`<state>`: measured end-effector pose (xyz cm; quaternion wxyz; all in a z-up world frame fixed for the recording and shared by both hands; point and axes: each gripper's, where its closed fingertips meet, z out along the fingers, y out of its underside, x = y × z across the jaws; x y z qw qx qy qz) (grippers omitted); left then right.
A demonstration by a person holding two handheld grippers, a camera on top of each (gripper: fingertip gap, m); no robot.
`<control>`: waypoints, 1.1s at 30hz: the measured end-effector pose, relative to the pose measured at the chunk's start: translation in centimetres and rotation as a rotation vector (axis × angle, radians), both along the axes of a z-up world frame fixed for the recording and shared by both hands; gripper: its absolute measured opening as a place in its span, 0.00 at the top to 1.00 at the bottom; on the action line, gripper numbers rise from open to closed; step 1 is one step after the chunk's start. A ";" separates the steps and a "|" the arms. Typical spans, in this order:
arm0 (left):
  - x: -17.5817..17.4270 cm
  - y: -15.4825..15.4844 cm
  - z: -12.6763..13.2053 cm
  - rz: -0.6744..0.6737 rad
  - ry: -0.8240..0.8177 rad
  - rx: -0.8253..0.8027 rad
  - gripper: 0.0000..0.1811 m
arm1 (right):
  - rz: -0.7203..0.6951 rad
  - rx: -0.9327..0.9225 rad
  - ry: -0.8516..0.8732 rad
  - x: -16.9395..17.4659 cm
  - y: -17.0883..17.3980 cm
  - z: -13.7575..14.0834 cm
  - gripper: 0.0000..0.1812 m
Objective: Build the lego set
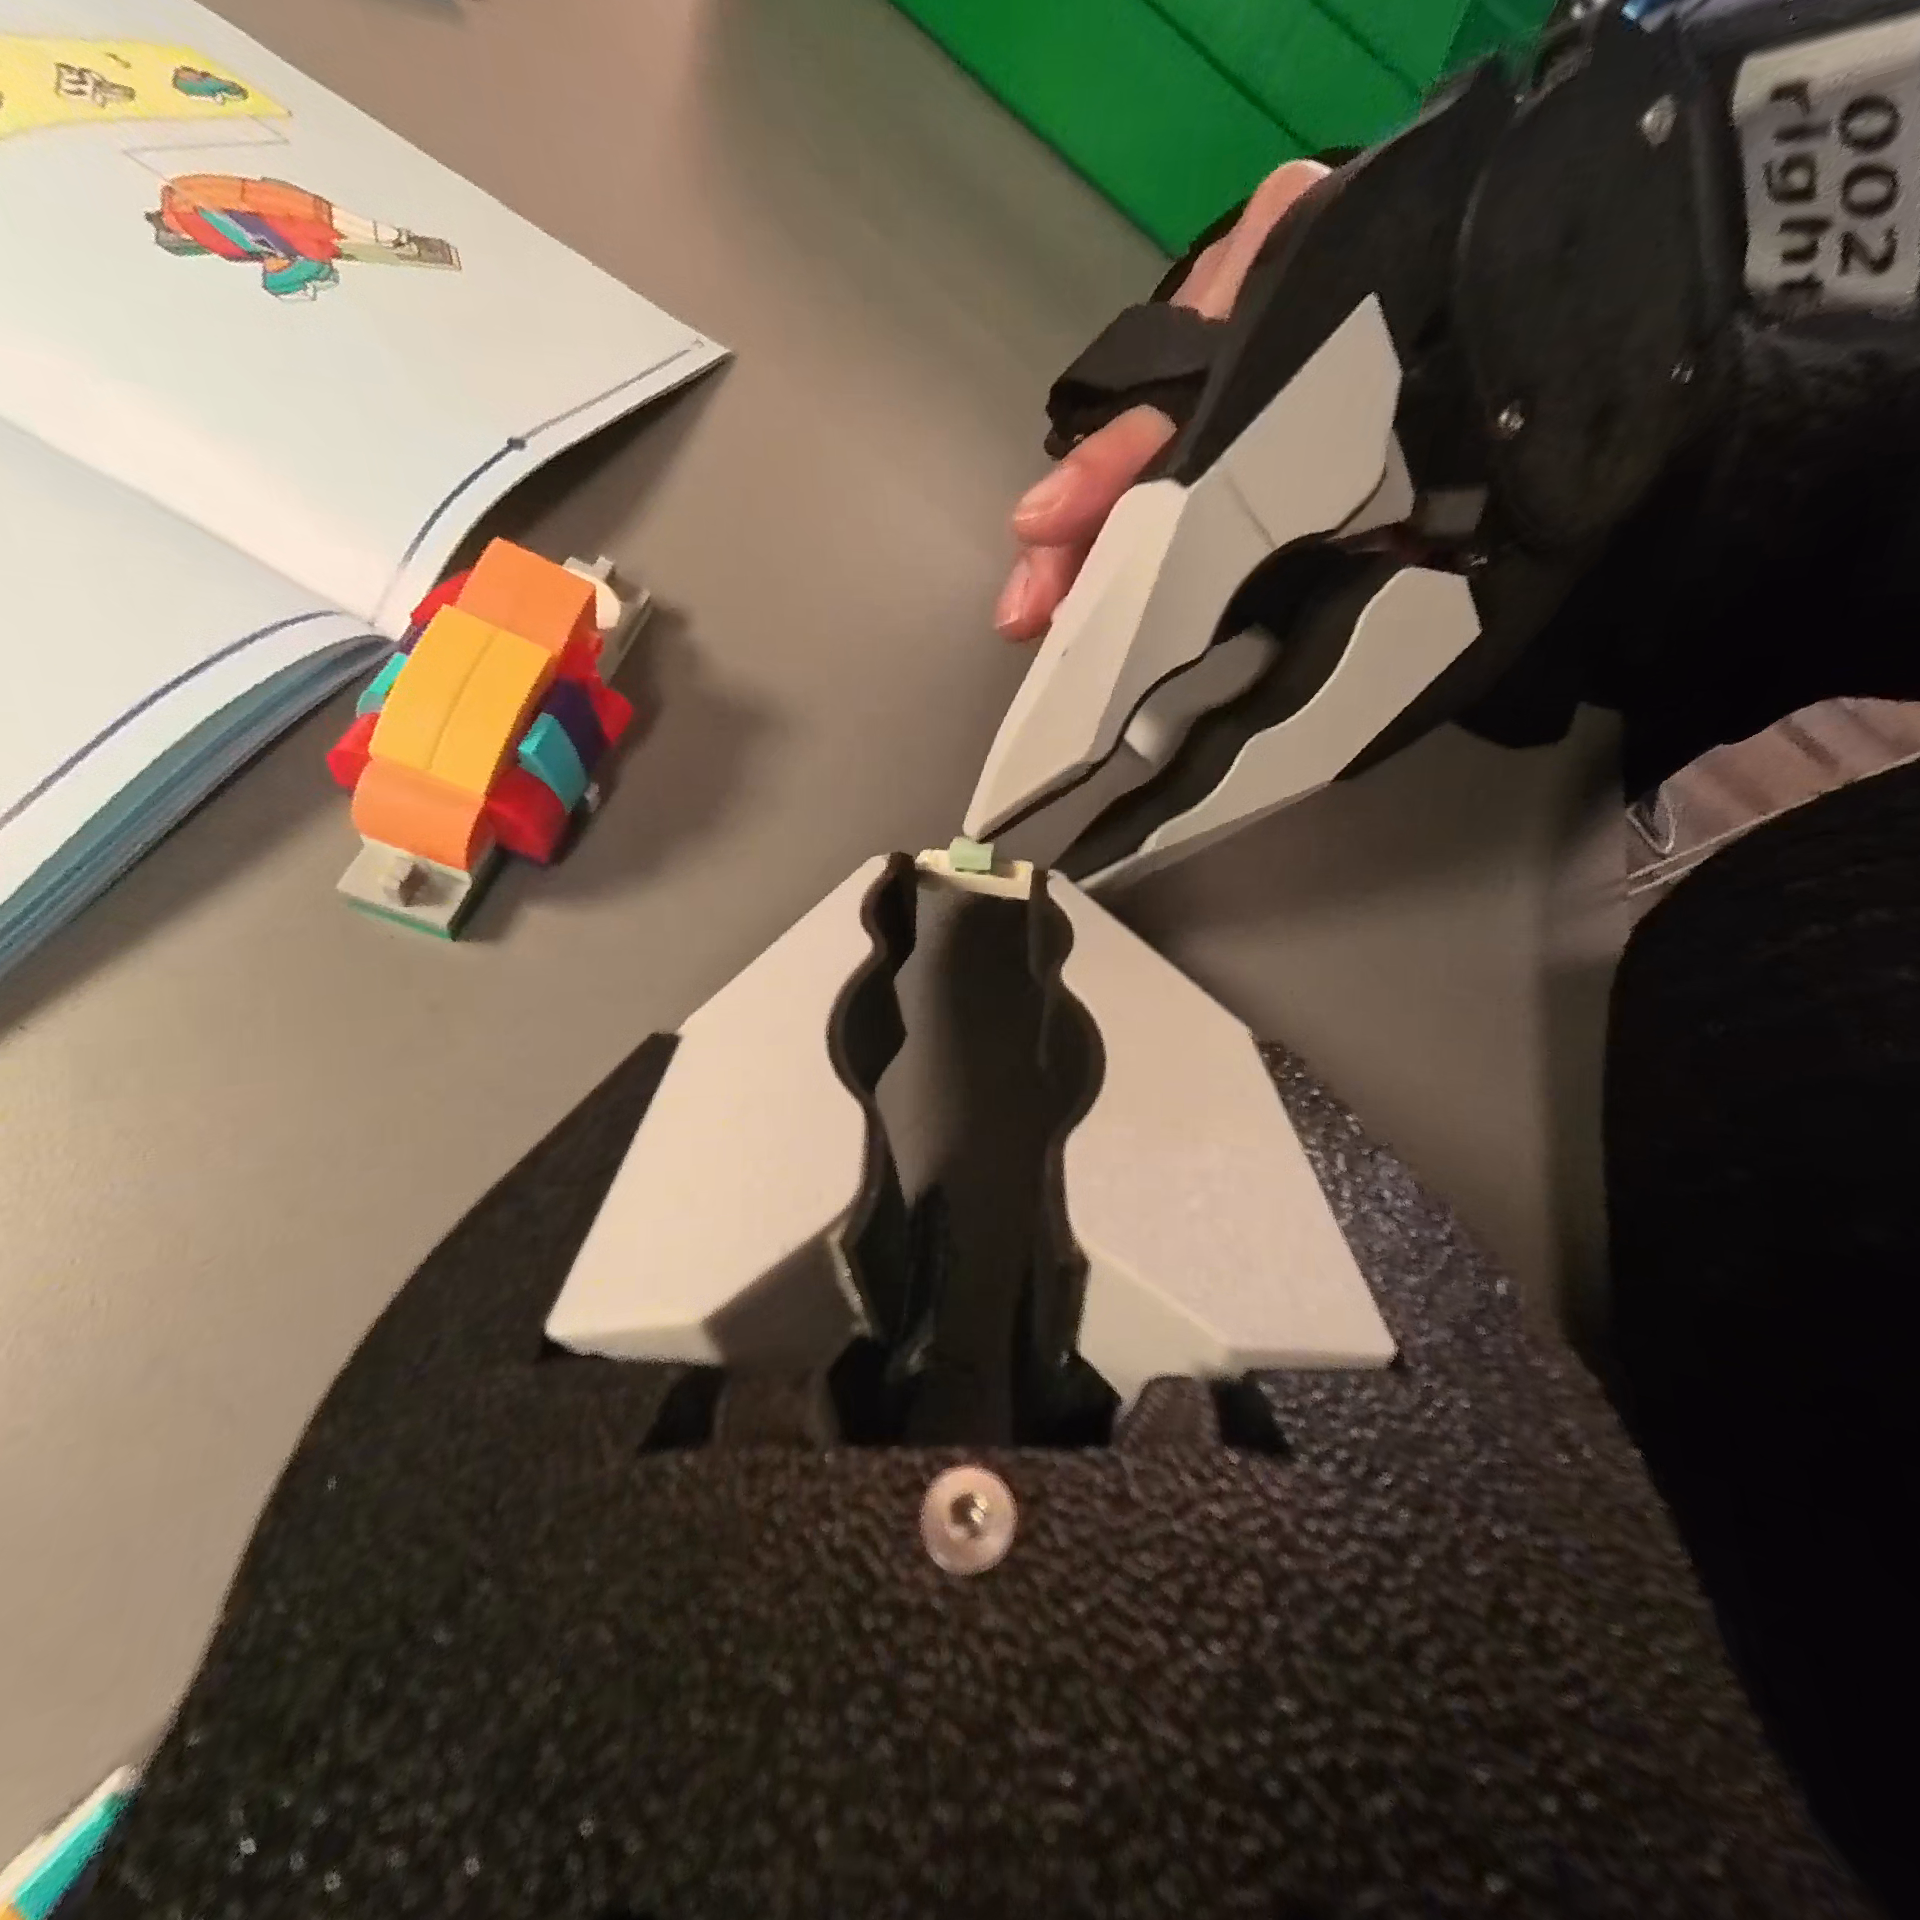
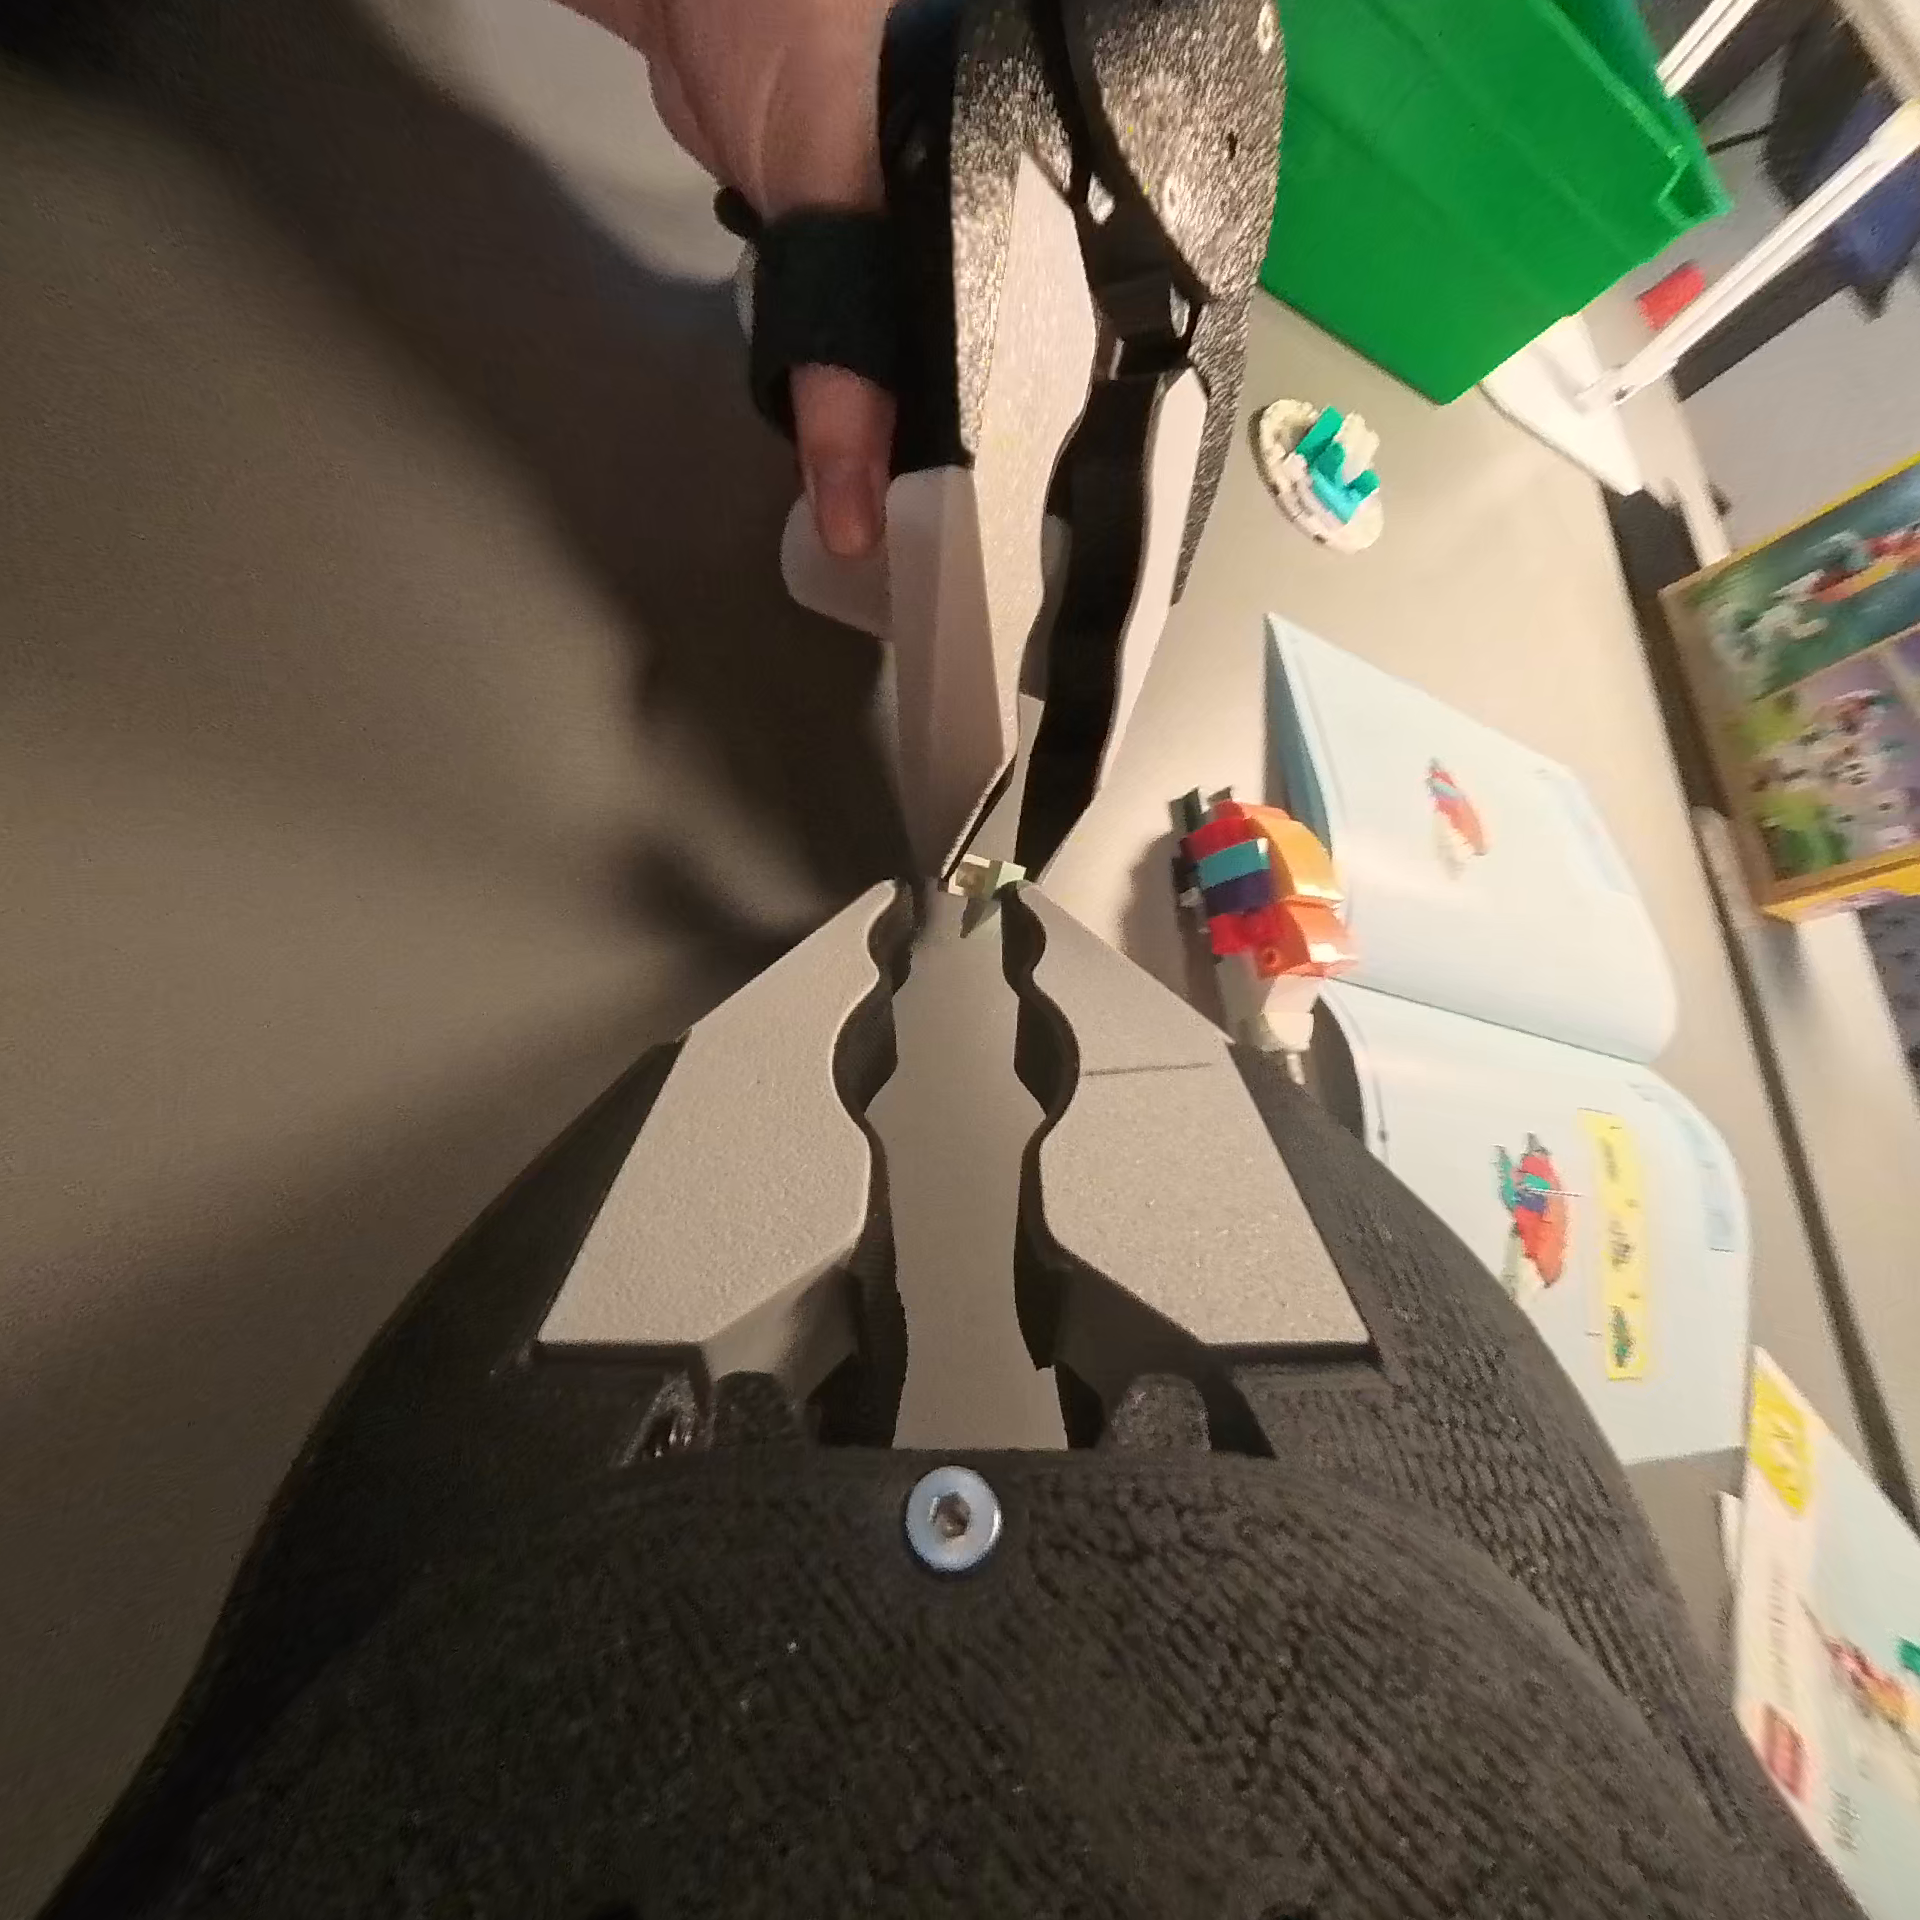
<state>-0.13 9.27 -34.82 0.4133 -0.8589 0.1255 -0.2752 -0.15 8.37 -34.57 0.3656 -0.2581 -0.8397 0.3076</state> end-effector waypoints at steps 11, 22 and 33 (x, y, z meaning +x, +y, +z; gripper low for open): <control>0.3 -0.3 1.7 0.010 -0.188 0.030 0.89 | 0.009 0.084 0.145 -0.3 -0.1 1.8 0.94; 0.7 -0.6 2.5 -0.002 -0.312 0.020 0.89 | 0.032 0.182 0.250 -0.2 -0.4 2.6 0.96; 0.4 -0.7 3.0 0.006 -0.370 0.030 0.89 | -0.011 0.230 0.322 -0.5 -0.4 3.1 0.97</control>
